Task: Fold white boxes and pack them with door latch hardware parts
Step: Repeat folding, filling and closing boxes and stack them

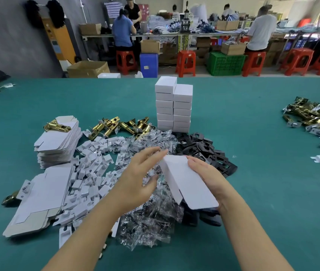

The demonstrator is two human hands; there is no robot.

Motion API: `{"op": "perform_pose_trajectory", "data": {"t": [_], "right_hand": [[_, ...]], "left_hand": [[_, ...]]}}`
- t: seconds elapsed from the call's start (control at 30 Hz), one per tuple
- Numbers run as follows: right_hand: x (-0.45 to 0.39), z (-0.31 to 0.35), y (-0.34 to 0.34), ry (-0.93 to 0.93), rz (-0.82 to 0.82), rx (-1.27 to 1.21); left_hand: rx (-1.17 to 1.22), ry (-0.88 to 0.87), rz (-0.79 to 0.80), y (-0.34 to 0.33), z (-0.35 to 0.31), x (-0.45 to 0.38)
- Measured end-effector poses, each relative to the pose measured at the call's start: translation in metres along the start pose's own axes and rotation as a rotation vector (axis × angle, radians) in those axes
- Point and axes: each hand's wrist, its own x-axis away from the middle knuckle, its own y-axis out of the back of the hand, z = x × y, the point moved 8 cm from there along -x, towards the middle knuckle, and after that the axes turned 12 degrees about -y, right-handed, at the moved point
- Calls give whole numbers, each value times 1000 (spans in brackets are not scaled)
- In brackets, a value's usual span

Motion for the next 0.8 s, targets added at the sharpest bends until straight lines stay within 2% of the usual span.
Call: {"op": "perform_pose_trajectory", "data": {"t": [0.07, 0.13, 0.2, 0.33, 0.43, 0.53, 0.67, 0.8], "right_hand": [[-3, -4, -2, -38, -14, -17], [-5, -8, -8, -60, -13, -26], [-6, -8, -16, -34, 30, -55], [-6, -8, -23, -13, 103, -21], [-6, -8, -27, 2, 145, 0], [-8, -8, -28, 45, 107, 17], [-8, 3, -30, 254, 77, 232], [-14, 14, -24, 360, -68, 292]], "left_hand": [[-304, -146, 51, -6, -7, 0], [-411, -221, 4, -6, -11, 0], [-298, -179, -46, -2, -8, 0], [87, 51, -101, 3, 12, 3], [218, 174, -109, 2, 25, 5], [242, 251, -106, 2, 34, 7], [191, 258, 54, -9, 37, 3], [80, 296, 107, -12, 50, -5]]}}
